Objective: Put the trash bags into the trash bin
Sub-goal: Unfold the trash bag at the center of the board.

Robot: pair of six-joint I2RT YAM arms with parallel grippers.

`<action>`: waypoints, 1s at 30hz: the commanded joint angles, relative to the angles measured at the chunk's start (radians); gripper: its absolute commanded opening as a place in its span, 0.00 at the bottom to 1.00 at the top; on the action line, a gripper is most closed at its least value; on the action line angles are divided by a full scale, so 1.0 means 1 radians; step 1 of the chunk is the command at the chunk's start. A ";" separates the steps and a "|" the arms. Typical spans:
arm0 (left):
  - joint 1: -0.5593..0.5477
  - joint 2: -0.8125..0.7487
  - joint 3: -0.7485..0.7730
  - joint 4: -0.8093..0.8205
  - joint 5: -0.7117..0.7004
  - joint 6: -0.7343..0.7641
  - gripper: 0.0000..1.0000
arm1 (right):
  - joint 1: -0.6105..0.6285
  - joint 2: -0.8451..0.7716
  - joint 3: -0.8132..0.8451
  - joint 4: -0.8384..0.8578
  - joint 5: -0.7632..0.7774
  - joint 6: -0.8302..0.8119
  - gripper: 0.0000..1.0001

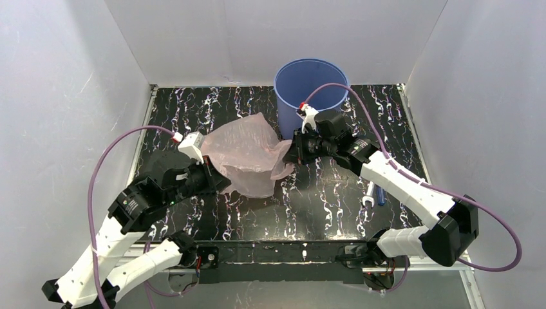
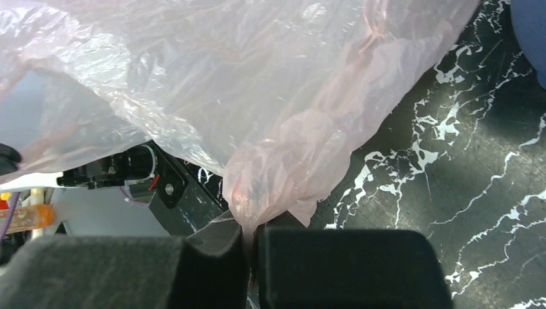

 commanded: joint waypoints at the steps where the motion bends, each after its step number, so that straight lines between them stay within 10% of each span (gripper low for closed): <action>1: 0.004 0.024 -0.012 0.000 0.001 -0.037 0.00 | -0.004 -0.008 0.015 0.076 -0.054 0.042 0.13; 8: 0.004 0.026 -0.068 0.037 0.054 -0.055 0.03 | -0.005 -0.033 -0.035 0.091 -0.056 0.086 0.14; 13: 0.005 0.007 -0.160 0.083 0.100 0.022 0.46 | -0.004 -0.057 -0.071 0.134 -0.024 0.174 0.11; 30: 0.005 -0.037 -0.471 0.145 0.022 -0.017 0.57 | -0.051 -0.020 -0.035 0.119 0.005 0.236 0.08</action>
